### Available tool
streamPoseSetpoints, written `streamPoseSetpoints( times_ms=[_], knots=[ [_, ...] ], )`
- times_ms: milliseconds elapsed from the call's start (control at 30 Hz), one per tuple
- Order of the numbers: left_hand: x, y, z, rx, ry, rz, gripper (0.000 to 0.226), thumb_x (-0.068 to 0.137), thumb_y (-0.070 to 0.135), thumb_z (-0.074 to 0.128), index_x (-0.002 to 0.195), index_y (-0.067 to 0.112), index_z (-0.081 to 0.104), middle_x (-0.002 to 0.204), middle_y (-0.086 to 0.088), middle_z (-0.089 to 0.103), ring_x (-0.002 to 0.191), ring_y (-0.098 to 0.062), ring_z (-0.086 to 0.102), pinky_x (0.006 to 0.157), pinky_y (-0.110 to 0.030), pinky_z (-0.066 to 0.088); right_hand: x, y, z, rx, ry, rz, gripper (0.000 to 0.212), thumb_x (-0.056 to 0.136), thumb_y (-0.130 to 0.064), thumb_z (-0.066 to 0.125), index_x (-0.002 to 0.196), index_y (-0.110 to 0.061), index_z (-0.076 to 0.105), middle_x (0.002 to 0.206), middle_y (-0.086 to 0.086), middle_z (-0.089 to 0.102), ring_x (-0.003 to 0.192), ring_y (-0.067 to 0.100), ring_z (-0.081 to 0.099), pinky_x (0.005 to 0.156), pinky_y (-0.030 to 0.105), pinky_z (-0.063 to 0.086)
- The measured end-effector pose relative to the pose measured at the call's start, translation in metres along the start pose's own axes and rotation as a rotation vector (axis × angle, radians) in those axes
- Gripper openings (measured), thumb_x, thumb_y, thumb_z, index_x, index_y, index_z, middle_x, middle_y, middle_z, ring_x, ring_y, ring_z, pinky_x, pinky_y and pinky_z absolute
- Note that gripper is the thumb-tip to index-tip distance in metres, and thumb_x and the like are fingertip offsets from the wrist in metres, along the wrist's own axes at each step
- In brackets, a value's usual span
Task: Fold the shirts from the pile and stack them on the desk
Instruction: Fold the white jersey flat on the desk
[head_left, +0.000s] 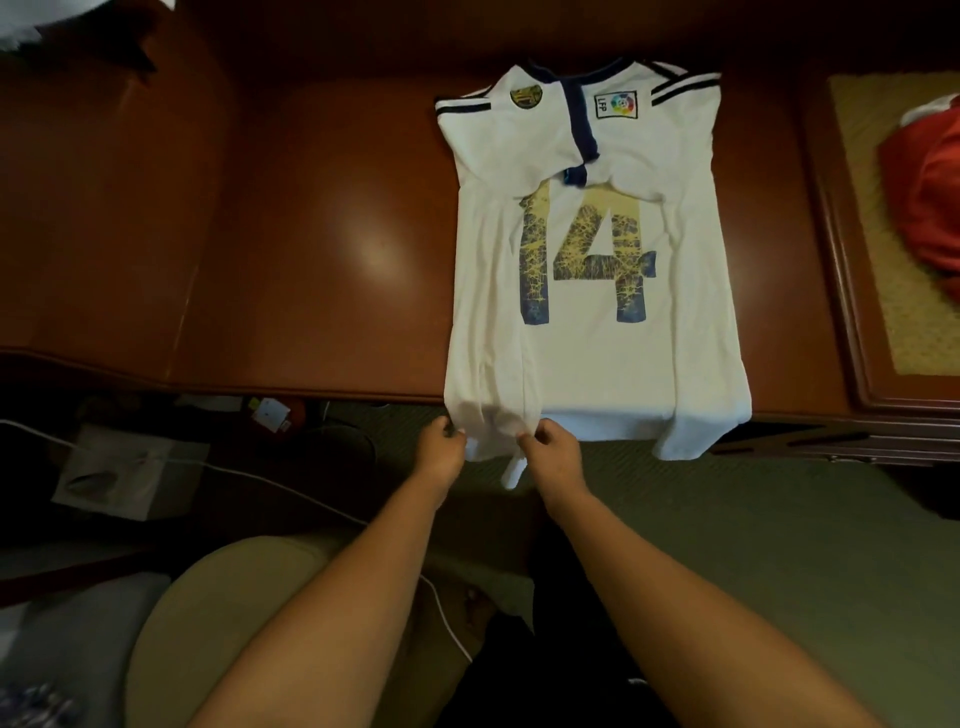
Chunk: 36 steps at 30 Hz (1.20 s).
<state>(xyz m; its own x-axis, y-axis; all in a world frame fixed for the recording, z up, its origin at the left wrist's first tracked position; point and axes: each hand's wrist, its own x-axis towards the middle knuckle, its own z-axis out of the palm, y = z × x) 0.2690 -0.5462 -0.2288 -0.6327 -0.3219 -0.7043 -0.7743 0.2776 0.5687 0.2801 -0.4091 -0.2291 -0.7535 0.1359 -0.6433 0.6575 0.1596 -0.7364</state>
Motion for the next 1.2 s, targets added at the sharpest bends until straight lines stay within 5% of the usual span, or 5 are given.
streamPoseSetpoints(
  times_ms=[233,500,733,967,1200],
  knots=[
    [-0.048,-0.029,0.006,0.118,-0.001,0.182,0.031,0.093,0.013,0.056,0.123,0.018,0.054,0.124,-0.004,0.050,0.101,-0.015,0.054,0.078,-0.025,0.043,-0.033,-0.015,-0.023,-0.050,-0.044,-0.117,0.023,0.096,-0.011,0.044,0.091,0.003,0.062,0.087,0.020,0.062,0.074,0.019,0.053,0.067,0.031,0.043],
    [-0.079,-0.010,0.023,-0.286,-0.357,-0.022,0.025,0.095,0.029,0.054,0.118,0.024,0.061,0.108,-0.001,0.069,0.099,-0.020,0.063,0.074,-0.030,0.049,-0.032,-0.034,-0.030,-0.072,-0.019,-0.155,0.021,0.087,-0.012,0.065,0.083,0.007,0.060,0.079,0.022,0.062,0.073,0.024,0.056,0.072,0.039,0.050],
    [-0.079,-0.004,0.018,-0.161,-0.178,0.161,0.023,0.094,0.012,0.054,0.072,0.014,0.061,0.070,-0.003,0.060,0.065,-0.014,0.052,0.060,-0.021,0.044,-0.031,-0.033,-0.030,-0.057,-0.090,-0.121,0.025,0.085,-0.017,0.071,0.067,-0.007,0.055,0.065,0.010,0.051,0.064,0.019,0.049,0.061,0.029,0.043],
    [-0.065,0.009,0.011,-0.162,-0.098,0.206,0.012,0.094,0.022,0.059,0.099,0.012,0.062,0.092,0.000,0.064,0.081,-0.011,0.059,0.064,-0.019,0.045,-0.034,-0.043,-0.033,-0.041,-0.213,-0.062,0.034,0.097,-0.025,0.051,0.070,-0.010,0.064,0.070,0.004,0.060,0.071,0.016,0.056,0.068,0.025,0.046],
    [-0.055,0.023,0.006,-0.067,0.078,0.240,0.014,0.094,0.012,0.056,0.087,0.002,0.062,0.083,-0.008,0.062,0.079,-0.019,0.058,0.069,-0.024,0.044,-0.018,-0.039,-0.046,-0.131,-0.154,-0.175,0.046,0.102,-0.037,0.037,0.091,-0.008,0.071,0.091,0.006,0.064,0.085,0.018,0.056,0.080,0.035,0.046]
  ],
)
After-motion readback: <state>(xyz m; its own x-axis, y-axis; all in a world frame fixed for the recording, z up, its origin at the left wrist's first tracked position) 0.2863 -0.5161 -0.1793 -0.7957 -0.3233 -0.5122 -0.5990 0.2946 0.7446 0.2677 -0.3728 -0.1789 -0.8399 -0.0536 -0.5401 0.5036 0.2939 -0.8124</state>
